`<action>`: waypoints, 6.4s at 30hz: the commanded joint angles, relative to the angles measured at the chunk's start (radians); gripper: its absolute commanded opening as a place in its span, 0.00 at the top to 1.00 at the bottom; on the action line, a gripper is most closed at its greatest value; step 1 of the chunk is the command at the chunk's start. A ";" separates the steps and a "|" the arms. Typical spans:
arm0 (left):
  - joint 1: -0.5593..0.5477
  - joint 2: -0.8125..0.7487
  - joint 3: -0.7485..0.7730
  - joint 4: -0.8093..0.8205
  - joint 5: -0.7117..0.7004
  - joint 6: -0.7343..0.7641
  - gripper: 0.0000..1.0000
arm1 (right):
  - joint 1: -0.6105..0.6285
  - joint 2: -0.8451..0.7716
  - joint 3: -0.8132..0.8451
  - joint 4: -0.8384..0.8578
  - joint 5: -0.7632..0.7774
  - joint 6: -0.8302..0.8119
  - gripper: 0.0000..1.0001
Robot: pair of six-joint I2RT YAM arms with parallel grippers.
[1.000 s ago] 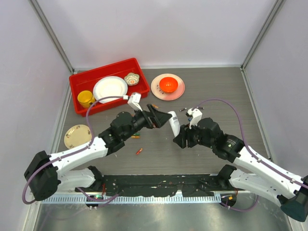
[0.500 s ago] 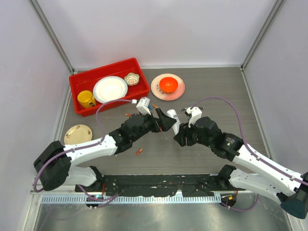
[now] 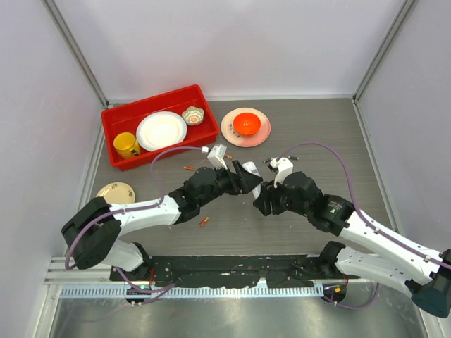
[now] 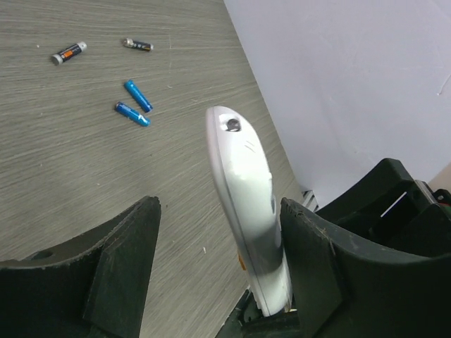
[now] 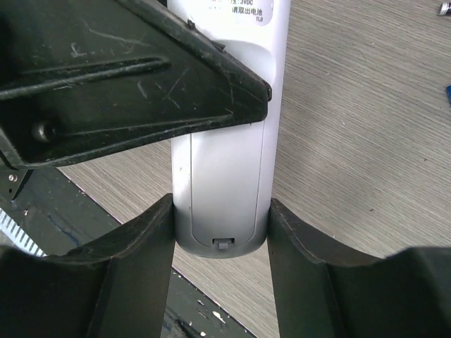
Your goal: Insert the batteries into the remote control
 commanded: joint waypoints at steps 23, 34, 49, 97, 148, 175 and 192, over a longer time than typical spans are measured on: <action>-0.005 0.022 0.041 0.090 0.034 0.016 1.00 | 0.032 0.021 0.040 0.048 0.036 -0.010 0.99; 0.024 -0.004 -0.126 0.372 0.011 -0.068 1.00 | 0.032 -0.045 0.053 0.073 -0.004 0.081 0.33; 0.115 -0.008 -0.347 0.840 0.071 -0.098 1.00 | 0.032 -0.102 -0.058 0.217 0.027 0.283 0.22; 0.052 0.153 -0.546 0.985 -0.414 0.306 1.00 | -0.109 0.880 -0.461 1.869 -0.396 1.023 0.45; 0.024 0.157 -0.553 0.985 -0.417 0.306 1.00 | -0.088 1.107 -0.377 2.087 -0.347 1.130 0.69; 0.023 0.162 -0.559 0.985 -0.410 0.301 1.00 | -0.089 1.101 -0.349 2.104 -0.327 1.136 0.69; 0.017 0.177 -0.553 0.985 -0.413 0.329 1.00 | -0.086 1.089 -0.331 2.101 -0.337 1.145 0.65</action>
